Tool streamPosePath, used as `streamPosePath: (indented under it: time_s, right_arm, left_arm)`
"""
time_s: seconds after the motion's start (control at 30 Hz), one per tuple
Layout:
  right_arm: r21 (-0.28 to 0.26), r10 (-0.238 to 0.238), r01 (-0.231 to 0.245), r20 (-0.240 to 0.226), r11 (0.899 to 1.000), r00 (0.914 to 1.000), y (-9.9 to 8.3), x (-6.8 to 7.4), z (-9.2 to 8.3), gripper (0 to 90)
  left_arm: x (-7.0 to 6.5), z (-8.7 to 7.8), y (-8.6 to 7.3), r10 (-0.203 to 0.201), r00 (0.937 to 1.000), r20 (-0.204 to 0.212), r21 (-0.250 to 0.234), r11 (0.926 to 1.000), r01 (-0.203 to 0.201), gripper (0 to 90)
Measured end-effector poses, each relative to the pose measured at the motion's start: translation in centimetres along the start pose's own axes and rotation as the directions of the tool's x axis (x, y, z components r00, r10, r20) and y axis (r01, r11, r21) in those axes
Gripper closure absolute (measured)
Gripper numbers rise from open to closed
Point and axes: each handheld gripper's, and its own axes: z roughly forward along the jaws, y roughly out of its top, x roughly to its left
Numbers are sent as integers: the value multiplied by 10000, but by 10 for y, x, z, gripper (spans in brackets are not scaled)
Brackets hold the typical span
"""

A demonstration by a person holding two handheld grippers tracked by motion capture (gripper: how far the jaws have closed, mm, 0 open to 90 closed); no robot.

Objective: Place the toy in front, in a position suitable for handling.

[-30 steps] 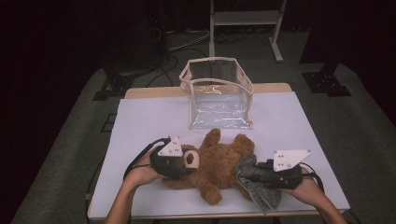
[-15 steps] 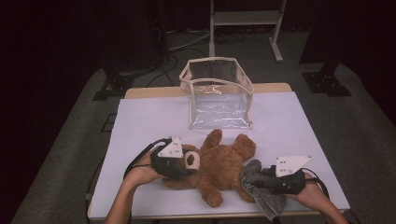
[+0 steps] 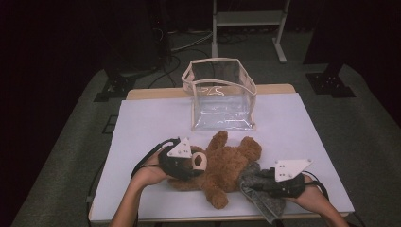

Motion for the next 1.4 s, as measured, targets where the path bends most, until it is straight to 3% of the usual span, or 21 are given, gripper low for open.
streamPosePath:
  time_s: [0.07, 0.13, 0.27, 0.37, 0.47, 0.6, 0.73, 0.8, 0.87, 0.93, 1.07, 1.2, 1.33, 1.37, 1.4]
  right_arm:
    - [18, 511, -511, 116, 9987, 9986, -13, -1, -8, 719]
    - [-111, 652, -649, 211, 9978, 9977, -15, -1, -15, 718]
    - [-288, 238, -230, 267, 9993, 9994, 4, 0, -15, 717]
    - [-444, -349, 351, 47, 9984, 9994, 23, 3, -2, 717]
    - [-250, -668, 665, -122, 9975, 9977, 27, 6, 10, 717]
    - [-100, -529, 528, -31, 9986, 9986, 15, 5, 8, 718]
    - [391, -73, 51, 567, 9992, 9984, -6, 3, -9, 718]
    - [164, 34, -42, 517, 9999, 9987, -4, 4, -11, 717]
    - [129, -129, 122, 522, 9998, 9986, -1, 6, -11, 717]
    - [-300, -423, 429, 192, 9986, 9989, 12, 10, -4, 717]
    - [-313, -720, 718, -52, 9969, 9974, 20, 12, 7, 717]
    - [-409, -231, 224, -166, 9989, 9996, 1, 11, 0, 717]
    - [99, 546, -548, 222, 9984, 9983, -30, 11, -15, 715]
    - [99, 546, -548, 222, 9984, 9983, -30, 11, -15, 715]
    - [-89, 876, -874, 260, 9961, 9958, -37, 11, -23, 715]
  left_arm:
    - [0, -1, -2, -73, 10000, 21, -104, 9999, 73, 345]
    - [0, 0, -2, -92, 9999, 46, -111, 9999, 92, 344]
    - [0, -1, -1, -38, 10000, -11, 0, 10000, 38, 343]
    - [-1, -1, -2, -131, 9999, -40, -70, 9999, 131, 342]
    - [0, -2, -4, -124, 9999, -53, -70, 9999, 124, 341]
    - [0, -3, -5, -148, 9999, -4, -177, 9997, 148, 340]
    - [1, -2, -2, -125, 9999, -75, -21, 9999, 125, 338]
    - [1, -1, -1, -175, 9998, -129, 33, 9998, 176, 335]
    - [1, 0, -1, -253, 9996, -141, -3, 9997, 253, 335]
    - [1, 0, -1, -294, 9995, -141, -20, 9996, 294, 334]
    - [2, 0, -3, -307, 9994, -141, -88, 9995, 305, 334]
    - [3, -2, -4, -257, 9996, -65, -130, 9996, 257, 334]
    - [2, -1, -4, -245, 9997, -85, -137, 9996, 244, 331]
    - [2, -1, -3, -230, 9997, -71, -149, 9996, 229, 331]
    - [2, -1, -3, -216, 9997, -73, -142, 9997, 215, 329]
